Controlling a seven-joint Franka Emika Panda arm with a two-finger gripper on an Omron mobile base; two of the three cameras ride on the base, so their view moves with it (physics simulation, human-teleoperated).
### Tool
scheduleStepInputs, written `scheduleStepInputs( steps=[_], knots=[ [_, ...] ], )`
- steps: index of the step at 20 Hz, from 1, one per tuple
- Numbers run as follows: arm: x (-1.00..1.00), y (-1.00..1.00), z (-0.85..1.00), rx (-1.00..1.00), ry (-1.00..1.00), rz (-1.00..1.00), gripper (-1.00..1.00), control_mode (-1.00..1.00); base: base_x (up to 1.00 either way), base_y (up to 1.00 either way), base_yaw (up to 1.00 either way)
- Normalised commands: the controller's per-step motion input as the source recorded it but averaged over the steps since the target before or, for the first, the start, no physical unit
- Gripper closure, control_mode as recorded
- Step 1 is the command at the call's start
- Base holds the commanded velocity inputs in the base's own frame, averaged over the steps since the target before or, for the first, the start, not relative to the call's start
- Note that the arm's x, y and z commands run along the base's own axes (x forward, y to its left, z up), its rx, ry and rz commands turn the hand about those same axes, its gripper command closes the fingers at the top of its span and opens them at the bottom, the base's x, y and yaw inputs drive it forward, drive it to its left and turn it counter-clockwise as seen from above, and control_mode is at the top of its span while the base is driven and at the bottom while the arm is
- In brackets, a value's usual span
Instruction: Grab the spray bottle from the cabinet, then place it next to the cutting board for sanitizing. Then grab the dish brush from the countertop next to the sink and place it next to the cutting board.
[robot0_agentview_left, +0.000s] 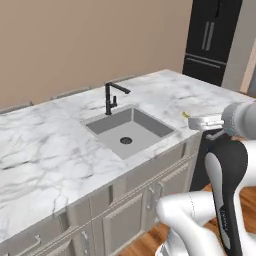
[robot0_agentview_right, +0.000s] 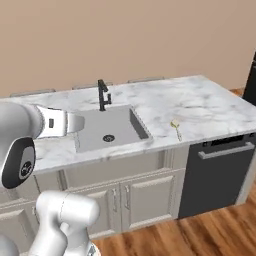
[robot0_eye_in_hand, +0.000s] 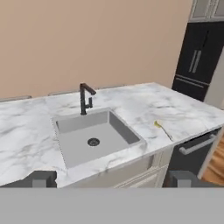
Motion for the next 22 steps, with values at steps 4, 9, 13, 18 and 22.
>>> scheduleStepInputs(
  steps=[4,9,13,18,22],
  knots=[
    [0.00,0.00,0.00,0.00,0.00,0.00,-1.00,1.00,0.77,-1.00,0.42],
    [0.00,0.00,0.00,0.00,0.00,0.00,-1.00,1.00,0.70,-1.00,0.46],
    [0.00,0.00,0.00,0.00,0.00,0.00,-1.00,1.00,0.35,-1.00,0.37],
    [0.00,0.00,0.00,0.00,0.00,0.00,-1.00,1.00,0.51,-0.78,0.23],
    [0.00,0.00,0.00,0.00,0.00,0.00,-1.00,1.00,0.41,-0.22,0.17]
  ],
)
